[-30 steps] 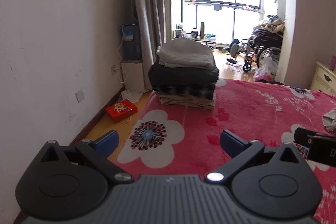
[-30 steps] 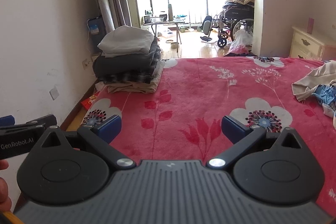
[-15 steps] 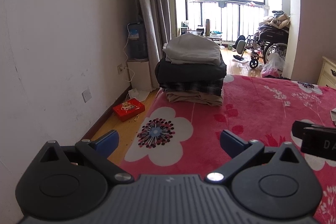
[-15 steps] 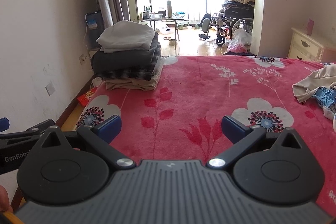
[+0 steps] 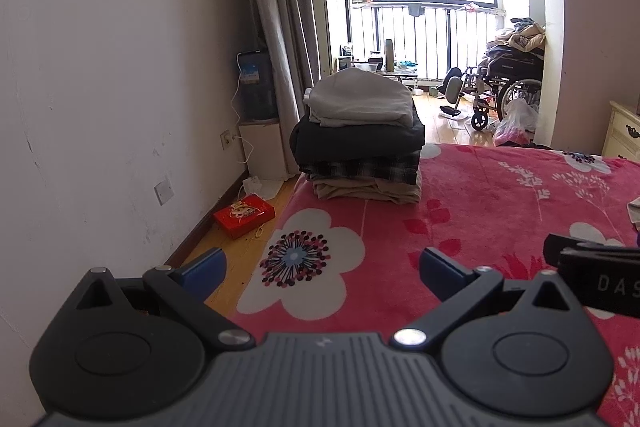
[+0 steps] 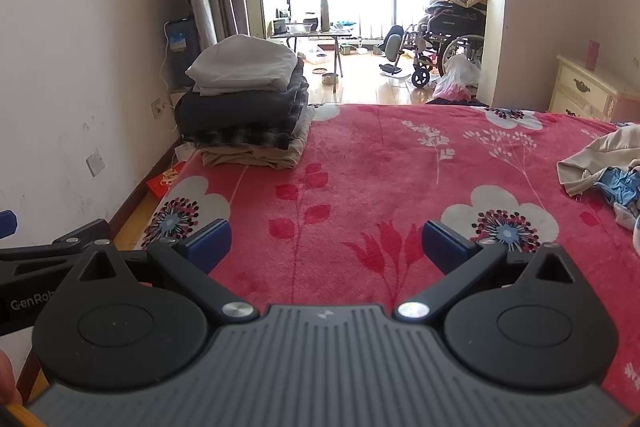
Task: Fold clothes
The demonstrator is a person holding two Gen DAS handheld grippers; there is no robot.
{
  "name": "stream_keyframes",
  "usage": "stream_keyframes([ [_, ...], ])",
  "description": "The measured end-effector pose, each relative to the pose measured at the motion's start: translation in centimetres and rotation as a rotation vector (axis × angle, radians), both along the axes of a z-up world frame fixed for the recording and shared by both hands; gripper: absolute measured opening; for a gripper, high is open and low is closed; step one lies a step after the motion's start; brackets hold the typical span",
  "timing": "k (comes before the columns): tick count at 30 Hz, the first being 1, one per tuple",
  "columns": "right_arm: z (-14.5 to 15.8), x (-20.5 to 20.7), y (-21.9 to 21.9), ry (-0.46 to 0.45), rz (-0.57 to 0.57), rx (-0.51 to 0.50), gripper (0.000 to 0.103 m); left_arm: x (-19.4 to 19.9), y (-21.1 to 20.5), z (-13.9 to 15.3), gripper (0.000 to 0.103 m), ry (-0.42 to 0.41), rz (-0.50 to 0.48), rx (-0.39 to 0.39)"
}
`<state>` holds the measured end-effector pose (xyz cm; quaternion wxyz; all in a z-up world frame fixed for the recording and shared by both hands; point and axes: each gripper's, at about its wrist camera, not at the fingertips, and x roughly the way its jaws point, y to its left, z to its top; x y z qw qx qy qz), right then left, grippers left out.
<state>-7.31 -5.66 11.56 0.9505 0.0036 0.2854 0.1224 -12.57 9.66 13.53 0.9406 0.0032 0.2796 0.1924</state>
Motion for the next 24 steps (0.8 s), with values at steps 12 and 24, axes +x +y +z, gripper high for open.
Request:
stream_keyframes([
  [12, -0.1, 0.0, -0.2, 0.008, -0.011, 0.002, 0.102, 0.0, 0.7, -0.3, 0.103, 0.011, 0.022, -0.018],
  [24, -0.4, 0.1, 0.1, 0.02, -0.005, -0.006, 0.102, -0.2, 1.4, -0.7, 0.103, 0.025, 0.044, -0.042],
])
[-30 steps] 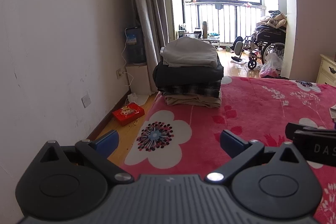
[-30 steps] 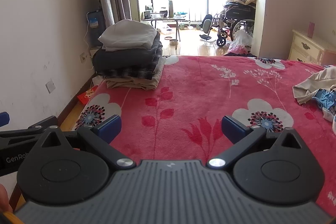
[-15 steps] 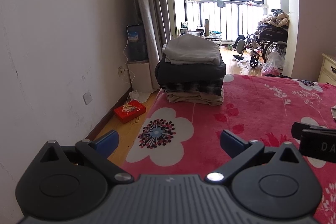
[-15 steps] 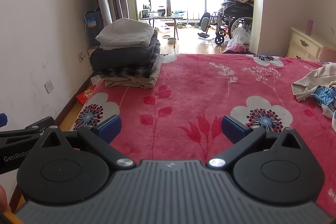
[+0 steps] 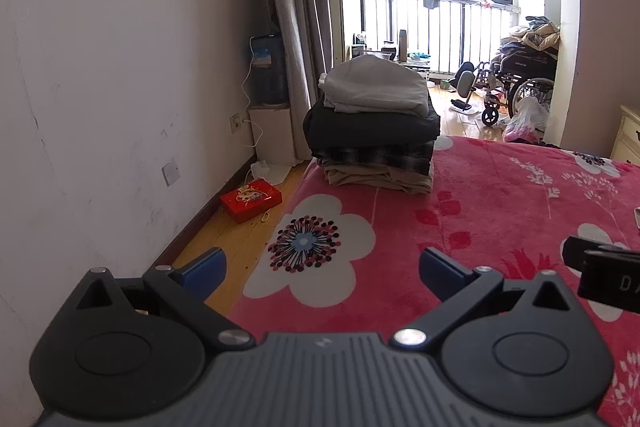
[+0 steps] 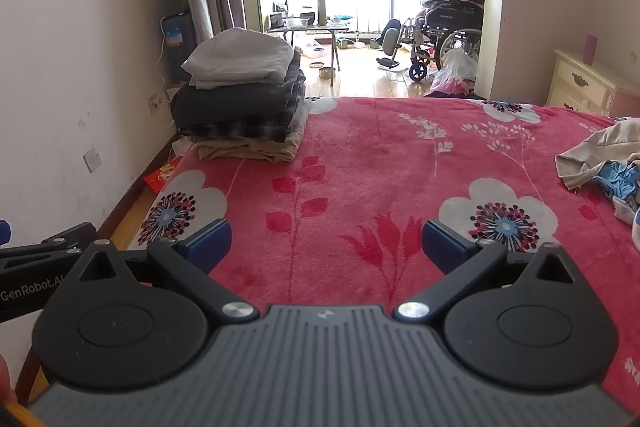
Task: Fold clothes
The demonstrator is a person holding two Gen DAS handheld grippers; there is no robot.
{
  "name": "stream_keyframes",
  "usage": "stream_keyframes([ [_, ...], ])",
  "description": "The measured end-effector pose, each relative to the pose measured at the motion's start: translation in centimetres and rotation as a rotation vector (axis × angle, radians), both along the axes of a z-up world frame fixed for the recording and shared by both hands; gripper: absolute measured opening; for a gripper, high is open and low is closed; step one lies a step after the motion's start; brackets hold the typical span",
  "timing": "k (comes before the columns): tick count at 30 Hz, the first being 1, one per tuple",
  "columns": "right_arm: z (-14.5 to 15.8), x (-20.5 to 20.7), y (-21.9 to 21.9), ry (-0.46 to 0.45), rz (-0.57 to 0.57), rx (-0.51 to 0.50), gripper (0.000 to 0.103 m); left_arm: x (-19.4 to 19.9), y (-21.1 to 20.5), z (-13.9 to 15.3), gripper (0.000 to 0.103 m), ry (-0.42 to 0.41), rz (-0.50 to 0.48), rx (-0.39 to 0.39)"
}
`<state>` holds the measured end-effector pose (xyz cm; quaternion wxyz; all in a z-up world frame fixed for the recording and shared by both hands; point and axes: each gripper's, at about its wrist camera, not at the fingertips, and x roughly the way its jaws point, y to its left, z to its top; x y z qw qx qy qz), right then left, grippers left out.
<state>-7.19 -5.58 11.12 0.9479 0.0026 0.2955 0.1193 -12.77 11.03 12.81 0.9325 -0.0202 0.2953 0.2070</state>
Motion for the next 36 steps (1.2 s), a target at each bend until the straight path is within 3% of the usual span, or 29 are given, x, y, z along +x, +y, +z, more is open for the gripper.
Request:
stream_keyframes([
  [36, 0.2, -0.2, 0.4, -0.001, 0.007, -0.017, 0.102, -0.02, 0.28, -0.11, 0.103, 0.005, 0.002, -0.01],
])
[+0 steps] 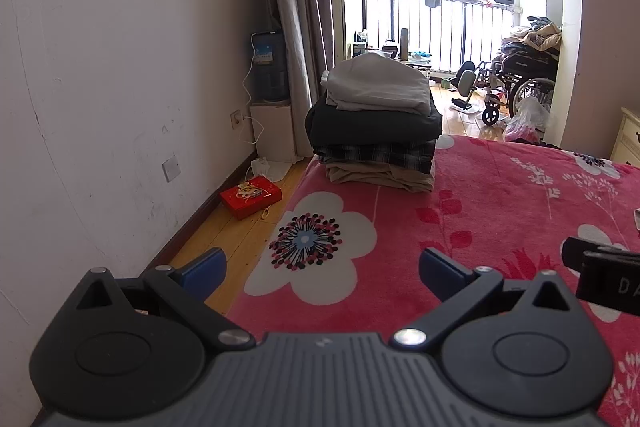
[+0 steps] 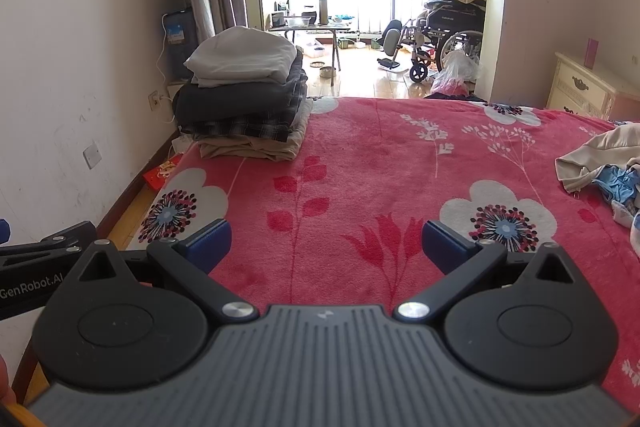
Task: Fold clothes
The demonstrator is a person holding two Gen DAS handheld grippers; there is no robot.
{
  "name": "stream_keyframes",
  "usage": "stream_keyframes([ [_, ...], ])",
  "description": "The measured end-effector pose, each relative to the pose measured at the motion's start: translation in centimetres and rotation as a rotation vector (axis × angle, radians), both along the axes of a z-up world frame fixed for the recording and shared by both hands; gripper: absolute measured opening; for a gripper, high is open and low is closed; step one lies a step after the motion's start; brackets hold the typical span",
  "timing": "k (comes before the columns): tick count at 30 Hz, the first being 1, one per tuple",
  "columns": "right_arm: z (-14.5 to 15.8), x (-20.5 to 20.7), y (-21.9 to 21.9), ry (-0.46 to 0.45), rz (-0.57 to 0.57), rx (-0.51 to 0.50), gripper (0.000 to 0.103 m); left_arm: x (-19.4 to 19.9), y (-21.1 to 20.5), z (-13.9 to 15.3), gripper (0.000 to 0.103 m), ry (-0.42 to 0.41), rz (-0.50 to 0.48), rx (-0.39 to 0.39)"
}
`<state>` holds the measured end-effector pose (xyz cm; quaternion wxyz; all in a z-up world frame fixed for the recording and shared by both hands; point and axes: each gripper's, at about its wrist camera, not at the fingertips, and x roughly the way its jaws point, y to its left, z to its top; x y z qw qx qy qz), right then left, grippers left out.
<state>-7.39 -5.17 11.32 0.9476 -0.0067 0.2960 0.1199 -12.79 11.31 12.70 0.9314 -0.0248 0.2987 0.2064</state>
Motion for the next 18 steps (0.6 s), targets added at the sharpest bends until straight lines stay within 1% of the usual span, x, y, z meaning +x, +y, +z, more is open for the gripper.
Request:
stream_keyframes([
  [18, 0.02, 0.0, 0.21, 0.003, 0.004, -0.004, 0.102, -0.14, -0.03, 0.07, 0.103, 0.002, 0.003, -0.001],
])
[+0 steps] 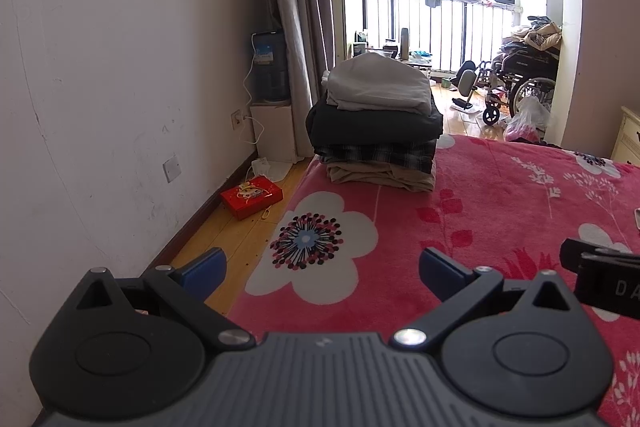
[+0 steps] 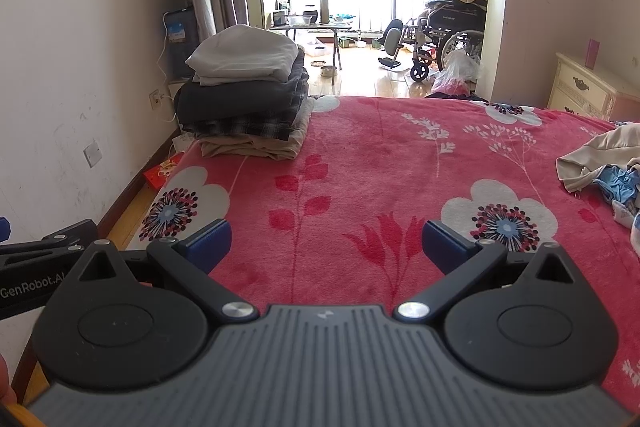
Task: Fold clothes
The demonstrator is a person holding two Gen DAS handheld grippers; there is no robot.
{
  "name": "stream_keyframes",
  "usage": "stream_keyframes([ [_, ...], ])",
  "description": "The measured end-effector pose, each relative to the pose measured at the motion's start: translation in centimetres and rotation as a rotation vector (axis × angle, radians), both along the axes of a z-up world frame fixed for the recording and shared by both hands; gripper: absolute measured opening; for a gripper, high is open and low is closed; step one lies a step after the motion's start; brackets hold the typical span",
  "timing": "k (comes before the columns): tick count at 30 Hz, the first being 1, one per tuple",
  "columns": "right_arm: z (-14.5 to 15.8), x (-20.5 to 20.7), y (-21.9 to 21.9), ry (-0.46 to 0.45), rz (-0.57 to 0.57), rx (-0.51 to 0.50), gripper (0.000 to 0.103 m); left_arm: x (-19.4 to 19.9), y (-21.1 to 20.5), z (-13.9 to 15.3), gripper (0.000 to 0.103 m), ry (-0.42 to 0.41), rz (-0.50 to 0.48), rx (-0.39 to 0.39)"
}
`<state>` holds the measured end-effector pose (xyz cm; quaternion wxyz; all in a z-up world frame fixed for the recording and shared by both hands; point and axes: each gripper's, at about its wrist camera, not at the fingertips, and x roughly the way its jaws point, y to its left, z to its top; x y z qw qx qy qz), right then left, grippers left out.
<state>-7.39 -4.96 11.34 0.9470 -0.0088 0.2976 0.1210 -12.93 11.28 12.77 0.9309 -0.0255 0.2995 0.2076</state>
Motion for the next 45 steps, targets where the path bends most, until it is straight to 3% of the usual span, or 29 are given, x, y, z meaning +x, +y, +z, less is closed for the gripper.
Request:
stream_keyframes([
  [45, -0.01, -0.09, 0.21, 0.005, 0.005, -0.007, 0.102, 0.09, 0.22, -0.17, 0.103, 0.008, 0.004, 0.001],
])
